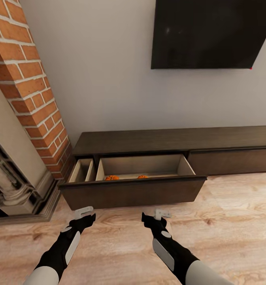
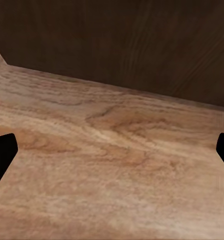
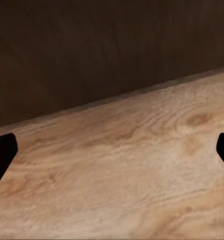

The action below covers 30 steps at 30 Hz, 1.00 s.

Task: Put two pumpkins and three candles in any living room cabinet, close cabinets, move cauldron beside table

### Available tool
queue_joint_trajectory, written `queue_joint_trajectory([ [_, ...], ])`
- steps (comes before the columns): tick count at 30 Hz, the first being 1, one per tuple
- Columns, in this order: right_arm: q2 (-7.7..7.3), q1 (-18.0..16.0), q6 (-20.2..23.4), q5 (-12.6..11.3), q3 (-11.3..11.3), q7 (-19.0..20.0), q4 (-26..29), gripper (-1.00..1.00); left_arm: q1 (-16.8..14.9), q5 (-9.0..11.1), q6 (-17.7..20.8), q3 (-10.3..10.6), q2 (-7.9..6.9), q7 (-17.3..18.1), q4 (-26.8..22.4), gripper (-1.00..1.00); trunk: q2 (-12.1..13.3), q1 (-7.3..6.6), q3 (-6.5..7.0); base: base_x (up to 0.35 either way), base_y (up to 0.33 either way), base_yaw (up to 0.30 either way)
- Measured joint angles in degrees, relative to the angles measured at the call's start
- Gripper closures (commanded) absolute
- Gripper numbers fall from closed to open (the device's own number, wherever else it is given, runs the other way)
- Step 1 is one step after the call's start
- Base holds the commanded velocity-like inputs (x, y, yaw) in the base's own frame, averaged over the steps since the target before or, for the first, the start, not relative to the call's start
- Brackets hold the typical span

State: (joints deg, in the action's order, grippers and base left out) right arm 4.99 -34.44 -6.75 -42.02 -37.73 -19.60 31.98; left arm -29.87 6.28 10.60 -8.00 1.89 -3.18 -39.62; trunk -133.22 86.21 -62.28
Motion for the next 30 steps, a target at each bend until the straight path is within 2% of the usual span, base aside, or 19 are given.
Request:
queue_joint_trajectory([
  [5,0.29,0.02,-0.76,9.35,0.28,-0.23,-0.65,-1.0,0.0,0.01,-0.4,0.0,0.0,-1.25,0.09,-1.0,-2.01,1.1,-0.9,0.0,0.0,0.0],
  [8,0.32,0.03,-1.69,11.33,0.44,-0.26,-0.71,-1.0,0.0,0.05,-0.46,0.24,0.0,-3.13,0.09,-1.0,-3.21,1.76,-1.44,0.0,0.0,0.0],
  [15,0.33,0.02,-3.06,11.61,0.91,-0.3,-0.75,-1.0,0.08,0.12,-6.18,1.28,0.0,-4.75,2.25,-1.0,-6.02,3.3,-2.69,0.0,0.0,0.0],
  [19,0.32,0.02,-4.03,11.52,0.99,-0.35,-0.83,-1.0,0.08,0.09,-7.02,1.35,0.0,-4.8,2.73,-1.0,-7.62,4.17,-3.41,0.0,0.0,0.0],
  [25,0.35,0.03,-5.18,11.63,0.9,-0.3,-4.2,-1.0,0.08,0.08,-7.3,1.36,0.0,-4.82,2.82,-1.0,-9.98,5.47,-4.49,0.0,0.0,0.0],
  [28,0.39,0.05,-8.49,11.73,0.82,-0.3,-5.19,-1.0,0.08,0.08,-7.35,1.38,0.01,-4.82,2.83,-1.0,-10.03,5.56,-5.16,0.0,0.0,0.0],
  [30,0.37,0.03,-13.25,11.76,0.75,-0.28,-5.58,-1.0,0.1,0.08,-7.66,1.39,0.0,-4.82,2.86,-1.0,-10.06,5.61,-5.6,0.0,0.0,0.0],
])
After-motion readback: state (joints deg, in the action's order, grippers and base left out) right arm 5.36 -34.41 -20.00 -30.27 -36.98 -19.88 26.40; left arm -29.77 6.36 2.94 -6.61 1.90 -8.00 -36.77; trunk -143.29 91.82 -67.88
